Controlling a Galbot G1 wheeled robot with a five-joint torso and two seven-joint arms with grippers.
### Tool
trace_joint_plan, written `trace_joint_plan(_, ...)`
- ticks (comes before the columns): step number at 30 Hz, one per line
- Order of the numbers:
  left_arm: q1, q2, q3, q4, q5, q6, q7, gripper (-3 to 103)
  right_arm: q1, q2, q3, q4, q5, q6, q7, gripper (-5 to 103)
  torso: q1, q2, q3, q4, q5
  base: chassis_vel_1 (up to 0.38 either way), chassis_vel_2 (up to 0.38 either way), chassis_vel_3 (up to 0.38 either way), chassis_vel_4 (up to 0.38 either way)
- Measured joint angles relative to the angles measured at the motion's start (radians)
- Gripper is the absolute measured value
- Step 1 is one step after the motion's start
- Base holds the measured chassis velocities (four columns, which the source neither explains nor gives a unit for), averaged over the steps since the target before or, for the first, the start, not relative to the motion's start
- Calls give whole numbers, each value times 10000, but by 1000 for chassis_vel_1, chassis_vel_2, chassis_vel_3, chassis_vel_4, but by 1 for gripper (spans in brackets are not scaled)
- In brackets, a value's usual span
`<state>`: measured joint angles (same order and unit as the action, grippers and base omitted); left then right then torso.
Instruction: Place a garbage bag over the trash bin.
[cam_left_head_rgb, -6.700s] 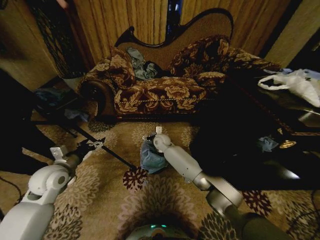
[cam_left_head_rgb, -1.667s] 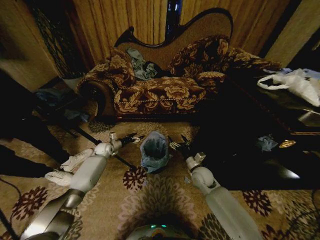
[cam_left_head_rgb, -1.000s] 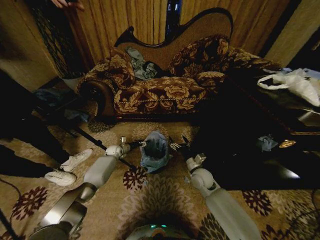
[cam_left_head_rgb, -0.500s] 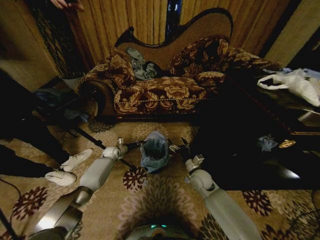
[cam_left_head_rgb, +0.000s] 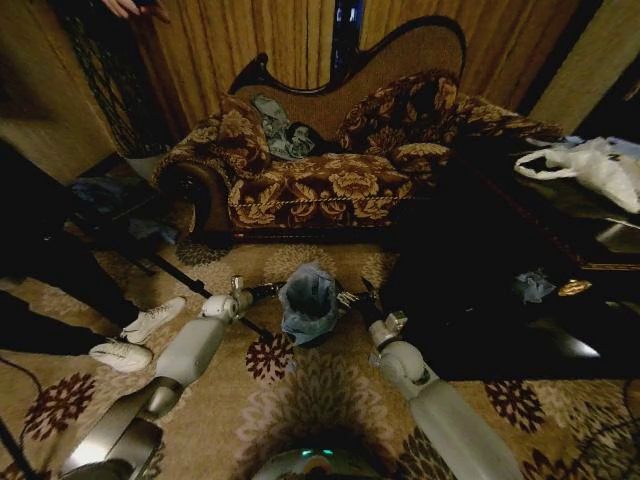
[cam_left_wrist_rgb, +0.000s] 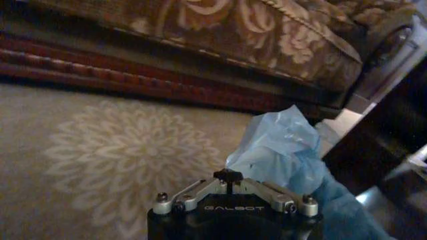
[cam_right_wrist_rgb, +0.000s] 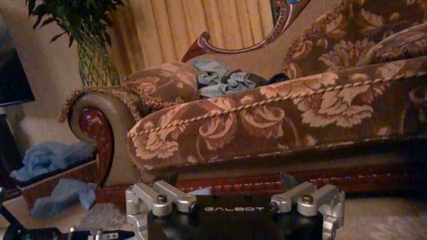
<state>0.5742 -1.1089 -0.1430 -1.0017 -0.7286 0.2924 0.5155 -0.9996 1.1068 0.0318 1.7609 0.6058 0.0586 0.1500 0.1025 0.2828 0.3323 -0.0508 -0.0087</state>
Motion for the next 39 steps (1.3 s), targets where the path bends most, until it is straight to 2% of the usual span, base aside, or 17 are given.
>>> trace_joint_plan(7, 42, -132, -122, 350, -77, -54, -211, 0, -102, 1, -69, 151, -12, 19, 1, 100, 0, 0, 0, 0, 1, 0, 0, 0, 0)
trace_joint_plan(16, -291, -1155, -243, 1920, 148, -388, -506, 0, -172, -13, -334, 521, -110, 89, 140, 100, 1, 0, 0, -2, 1, 0, 0, 0, 0)
trace_joint_plan(33, -280, -1454, -335, 2707, 420, -477, -468, 0, -181, -56, -365, 658, -99, 102, 197, 100, 1, 0, 0, 0, 1, 0, 0, 0, 0)
trace_joint_plan(39, -160, -1479, -413, 2744, 524, -467, -703, 0, -224, -101, -369, 743, -89, 108, 192, 100, 1, 0, 0, 0, 1, 0, 0, 0, 0)
